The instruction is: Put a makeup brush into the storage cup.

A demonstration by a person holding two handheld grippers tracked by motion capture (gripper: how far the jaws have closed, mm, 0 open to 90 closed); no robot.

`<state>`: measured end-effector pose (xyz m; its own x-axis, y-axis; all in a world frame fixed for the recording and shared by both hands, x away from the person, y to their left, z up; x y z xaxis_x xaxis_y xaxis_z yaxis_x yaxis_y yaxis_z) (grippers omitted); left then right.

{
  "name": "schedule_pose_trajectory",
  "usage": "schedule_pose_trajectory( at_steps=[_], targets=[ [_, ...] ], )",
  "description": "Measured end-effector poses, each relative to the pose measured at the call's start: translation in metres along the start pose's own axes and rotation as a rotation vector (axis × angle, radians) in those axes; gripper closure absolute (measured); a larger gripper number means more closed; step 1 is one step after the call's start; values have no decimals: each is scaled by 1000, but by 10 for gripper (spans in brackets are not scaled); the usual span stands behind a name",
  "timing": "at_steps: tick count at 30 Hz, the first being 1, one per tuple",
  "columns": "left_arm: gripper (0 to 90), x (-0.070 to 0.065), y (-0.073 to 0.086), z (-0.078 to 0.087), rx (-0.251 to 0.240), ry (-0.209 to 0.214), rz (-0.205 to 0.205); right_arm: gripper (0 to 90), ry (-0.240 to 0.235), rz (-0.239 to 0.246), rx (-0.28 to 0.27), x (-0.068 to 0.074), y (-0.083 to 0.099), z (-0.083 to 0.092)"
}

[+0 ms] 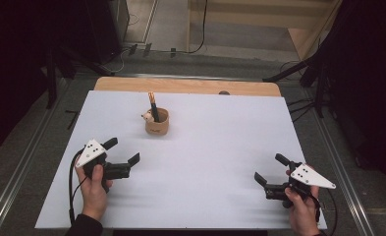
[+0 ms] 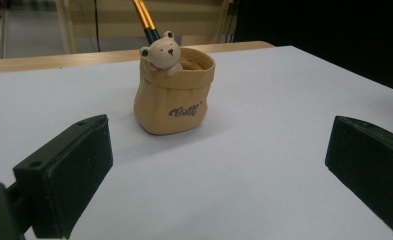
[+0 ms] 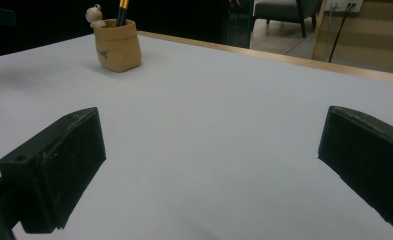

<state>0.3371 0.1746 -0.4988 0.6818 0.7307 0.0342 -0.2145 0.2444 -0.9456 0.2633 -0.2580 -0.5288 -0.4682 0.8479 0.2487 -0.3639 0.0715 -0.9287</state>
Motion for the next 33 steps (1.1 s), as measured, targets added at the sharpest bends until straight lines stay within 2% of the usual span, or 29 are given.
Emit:
schedule_pose_trajectory(
  at_steps=[14,23,33],
  targets=[
    [0,2,3,16,-1,-11,-1,0,-1,1,-2,0,0,0],
    [0,0,6,23,9,-17,-25,0,1,2,-2,0,0,0],
    [0,1,7,33,6,-18,-29,0,9,2,-9,-2,-2,3]
  ],
)
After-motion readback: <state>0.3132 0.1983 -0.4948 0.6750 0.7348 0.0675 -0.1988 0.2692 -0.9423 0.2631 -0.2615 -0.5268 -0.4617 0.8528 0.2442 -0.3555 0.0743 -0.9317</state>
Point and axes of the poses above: each handheld gripper's, and its own axes: z roughly backward along the jaws, y roughly out of its underside, x roughly to its left, the point moved 9 cm from there along -z, roughly forward along the jaws, and after that the axes turned 10 degrees about -z, right-handed, at the moved point
